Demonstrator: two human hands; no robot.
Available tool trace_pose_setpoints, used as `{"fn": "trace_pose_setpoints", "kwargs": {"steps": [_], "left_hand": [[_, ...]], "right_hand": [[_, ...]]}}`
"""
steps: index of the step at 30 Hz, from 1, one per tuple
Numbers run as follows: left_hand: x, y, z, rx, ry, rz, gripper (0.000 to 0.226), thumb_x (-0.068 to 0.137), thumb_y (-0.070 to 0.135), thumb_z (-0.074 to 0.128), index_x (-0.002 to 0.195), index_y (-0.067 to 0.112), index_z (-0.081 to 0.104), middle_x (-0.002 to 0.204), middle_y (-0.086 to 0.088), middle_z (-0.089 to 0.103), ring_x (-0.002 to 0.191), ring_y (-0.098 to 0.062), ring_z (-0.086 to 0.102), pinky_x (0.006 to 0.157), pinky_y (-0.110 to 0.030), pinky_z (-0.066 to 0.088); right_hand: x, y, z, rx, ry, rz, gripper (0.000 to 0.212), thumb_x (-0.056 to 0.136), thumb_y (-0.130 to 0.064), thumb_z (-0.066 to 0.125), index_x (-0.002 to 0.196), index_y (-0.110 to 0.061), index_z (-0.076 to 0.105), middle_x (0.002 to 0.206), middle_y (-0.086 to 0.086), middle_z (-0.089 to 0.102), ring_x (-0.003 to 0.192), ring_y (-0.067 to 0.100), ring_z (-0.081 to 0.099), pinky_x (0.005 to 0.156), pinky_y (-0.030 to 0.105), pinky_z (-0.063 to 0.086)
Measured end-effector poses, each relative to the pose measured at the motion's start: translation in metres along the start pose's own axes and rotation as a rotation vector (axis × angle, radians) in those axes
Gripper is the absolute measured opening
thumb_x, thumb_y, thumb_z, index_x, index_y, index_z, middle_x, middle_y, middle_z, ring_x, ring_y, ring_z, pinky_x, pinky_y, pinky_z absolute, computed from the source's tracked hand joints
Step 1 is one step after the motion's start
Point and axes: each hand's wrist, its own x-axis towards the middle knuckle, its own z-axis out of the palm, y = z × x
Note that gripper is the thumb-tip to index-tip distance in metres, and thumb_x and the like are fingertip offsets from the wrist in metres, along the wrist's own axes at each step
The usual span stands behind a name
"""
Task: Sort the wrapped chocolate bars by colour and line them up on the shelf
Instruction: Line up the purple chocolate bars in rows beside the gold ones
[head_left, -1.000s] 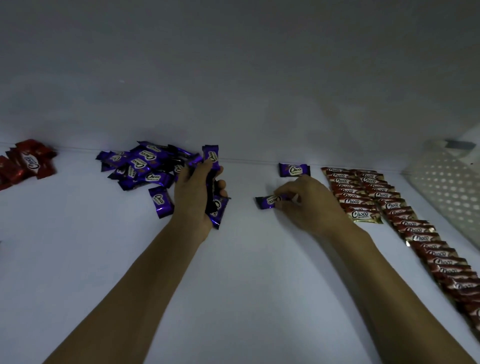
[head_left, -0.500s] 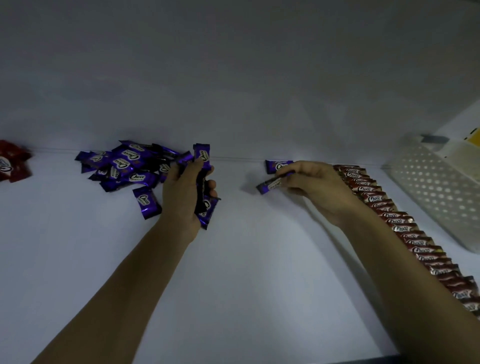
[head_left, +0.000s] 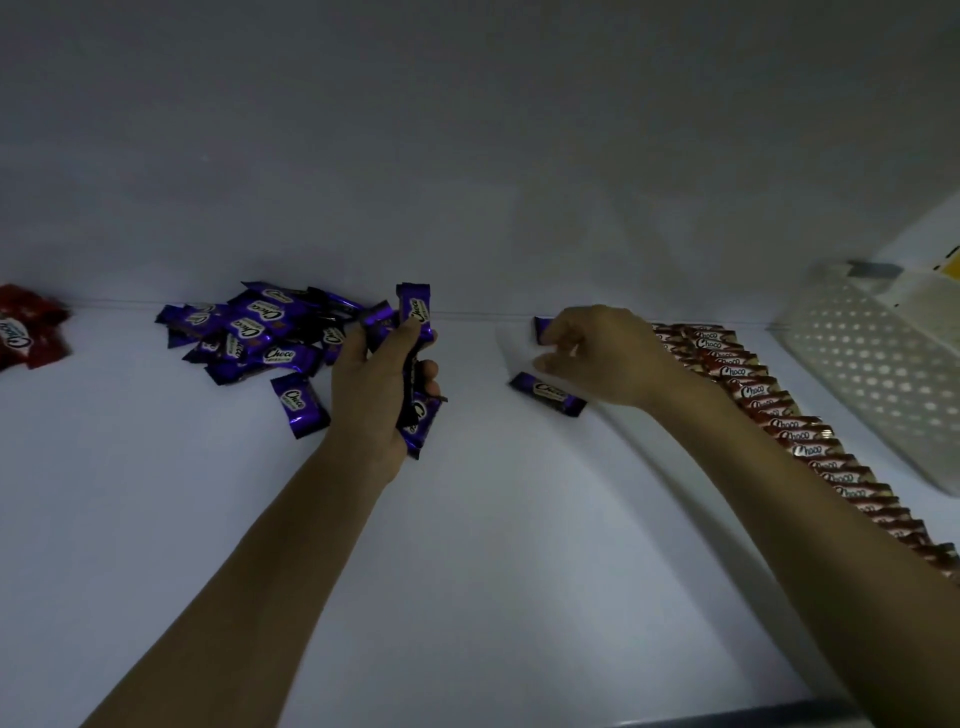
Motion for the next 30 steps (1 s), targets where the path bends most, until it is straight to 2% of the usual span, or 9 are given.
{"fn": "trace_pose_setpoints", "kwargs": {"steps": [3, 5, 10, 14, 20, 23, 25, 27, 30], "left_hand": [[0.0, -0.001, 0.0, -0.012, 0.001, -0.004, 0.021, 0.093, 0.017, 0.06, 0.113, 0.012, 0.056, 0.078, -0.002, 0.062, 0.048, -0.006, 0.053, 0.041, -0.017, 0.043], [0.001, -0.002, 0.0, -0.009, 0.001, -0.004, 0.019, 0.092, 0.017, 0.06, 0.111, 0.012, 0.057, 0.077, -0.002, 0.062, 0.048, -0.006, 0.053, 0.042, -0.017, 0.043], [0.001, -0.001, 0.001, -0.014, -0.003, -0.007, 0.019, 0.093, 0.016, 0.059, 0.112, 0.011, 0.057, 0.079, -0.002, 0.063, 0.048, -0.006, 0.053, 0.041, -0.017, 0.043], [0.002, -0.001, 0.0, -0.021, -0.002, -0.025, 0.02, 0.093, 0.016, 0.06, 0.113, 0.012, 0.057, 0.081, -0.002, 0.063, 0.05, -0.006, 0.053, 0.041, -0.017, 0.043], [0.001, -0.002, 0.0, 0.014, -0.04, -0.009, 0.021, 0.092, 0.013, 0.059, 0.113, 0.011, 0.056, 0.081, -0.005, 0.061, 0.049, -0.006, 0.053, 0.04, -0.017, 0.043], [-0.003, -0.002, 0.001, 0.085, -0.108, 0.028, 0.012, 0.09, 0.01, 0.062, 0.1, 0.016, 0.059, 0.078, -0.003, 0.061, 0.05, -0.007, 0.051, 0.041, -0.018, 0.043], [-0.005, -0.003, 0.002, 0.182, -0.153, 0.072, 0.013, 0.088, 0.01, 0.064, 0.093, 0.02, 0.059, 0.073, -0.001, 0.062, 0.051, -0.008, 0.052, 0.043, -0.019, 0.044], [-0.006, -0.004, 0.002, 0.319, -0.211, 0.117, 0.016, 0.086, 0.009, 0.067, 0.093, 0.021, 0.059, 0.072, -0.001, 0.062, 0.052, -0.008, 0.053, 0.045, -0.02, 0.045], [-0.008, -0.004, 0.002, 0.442, -0.261, 0.141, 0.017, 0.086, 0.01, 0.067, 0.096, 0.021, 0.06, 0.075, -0.001, 0.063, 0.054, -0.006, 0.056, 0.048, -0.02, 0.048]], "right_hand": [[-0.008, 0.004, -0.002, -0.246, -0.089, 0.05, 0.035, 0.082, -0.056, 0.059, 0.086, -0.025, 0.074, 0.09, -0.007, 0.068, 0.09, 0.013, 0.057, 0.092, 0.034, 0.033], [-0.011, 0.004, -0.004, -0.236, -0.103, 0.042, 0.031, 0.082, -0.052, 0.061, 0.083, -0.024, 0.075, 0.09, -0.006, 0.069, 0.091, 0.014, 0.059, 0.094, 0.036, 0.033], [0.003, 0.016, -0.005, -0.295, 0.067, 0.017, 0.011, 0.082, -0.037, 0.067, 0.089, -0.029, 0.069, 0.098, -0.004, 0.062, 0.101, 0.02, 0.055, 0.088, 0.034, 0.027], [0.016, 0.025, 0.006, -0.297, 0.225, 0.036, 0.016, 0.083, -0.032, 0.065, 0.098, -0.031, 0.071, 0.101, 0.002, 0.061, 0.101, 0.025, 0.053, 0.088, 0.034, 0.028], [0.023, 0.027, 0.013, -0.268, 0.243, 0.037, 0.024, 0.088, -0.032, 0.062, 0.11, -0.026, 0.069, 0.108, 0.007, 0.064, 0.104, 0.027, 0.054, 0.088, 0.035, 0.034], [0.006, 0.0, 0.011, 0.402, 0.276, 0.049, 0.026, 0.088, -0.037, 0.063, 0.088, -0.013, 0.074, 0.087, 0.005, 0.071, 0.083, 0.02, 0.065, 0.08, 0.036, 0.052], [-0.009, -0.022, 0.012, 0.859, 0.116, 0.095, 0.025, 0.088, -0.036, 0.063, 0.086, -0.013, 0.072, 0.082, 0.002, 0.07, 0.071, 0.011, 0.064, 0.066, 0.019, 0.052], [-0.019, -0.035, 0.02, 1.013, -0.009, 0.093, 0.01, 0.087, -0.025, 0.065, 0.087, -0.017, 0.071, 0.081, -0.004, 0.069, 0.067, 0.004, 0.063, 0.058, 0.01, 0.045], [-0.021, -0.037, 0.033, 1.226, -0.021, 0.142, 0.012, 0.084, -0.014, 0.066, 0.075, -0.022, 0.069, 0.081, -0.003, 0.07, 0.076, 0.012, 0.064, 0.067, 0.022, 0.044]]}}
